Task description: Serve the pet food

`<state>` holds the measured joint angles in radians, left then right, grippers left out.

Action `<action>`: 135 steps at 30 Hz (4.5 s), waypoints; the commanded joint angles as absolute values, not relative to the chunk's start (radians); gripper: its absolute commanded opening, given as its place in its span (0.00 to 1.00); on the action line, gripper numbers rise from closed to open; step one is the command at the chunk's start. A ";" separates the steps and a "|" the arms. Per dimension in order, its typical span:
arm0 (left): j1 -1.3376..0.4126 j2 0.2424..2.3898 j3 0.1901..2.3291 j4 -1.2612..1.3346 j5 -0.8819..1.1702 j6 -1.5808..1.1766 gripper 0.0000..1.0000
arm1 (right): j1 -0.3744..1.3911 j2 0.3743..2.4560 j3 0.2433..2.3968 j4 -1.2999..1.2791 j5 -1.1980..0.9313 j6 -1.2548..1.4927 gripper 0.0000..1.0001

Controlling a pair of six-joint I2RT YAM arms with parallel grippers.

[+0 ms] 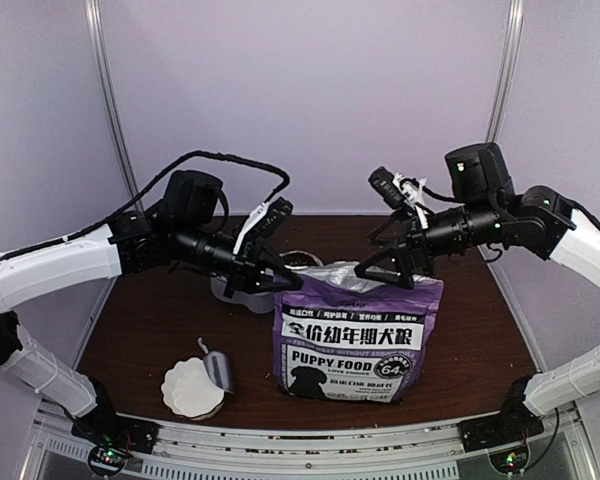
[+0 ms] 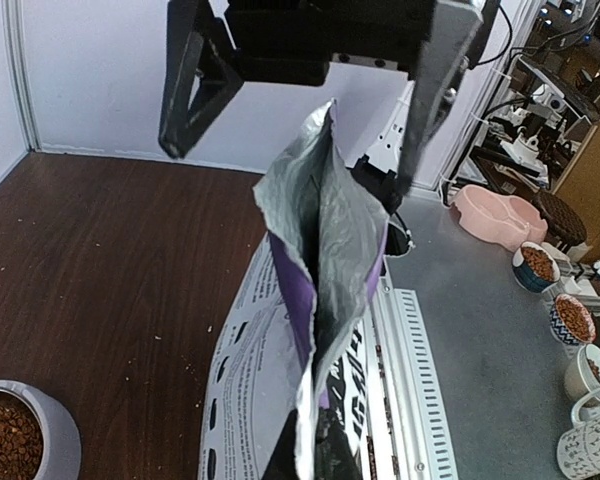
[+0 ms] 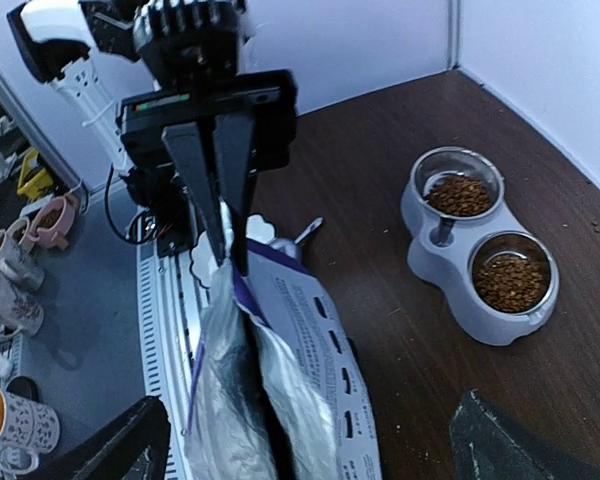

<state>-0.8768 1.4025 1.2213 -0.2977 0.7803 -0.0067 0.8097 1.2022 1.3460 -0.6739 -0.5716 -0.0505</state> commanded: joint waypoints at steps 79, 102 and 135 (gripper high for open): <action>-0.862 1.357 1.204 -0.198 0.841 -0.054 0.25 | 1.016 1.499 1.637 -0.892 -0.486 -0.174 0.00; -0.872 1.381 1.212 -0.166 0.860 -0.078 0.20 | 1.016 1.498 1.624 -0.854 -0.498 -0.161 0.00; -0.856 1.337 1.191 -0.271 0.796 -0.017 0.19 | 1.016 1.479 1.595 -0.838 -0.482 -0.139 0.00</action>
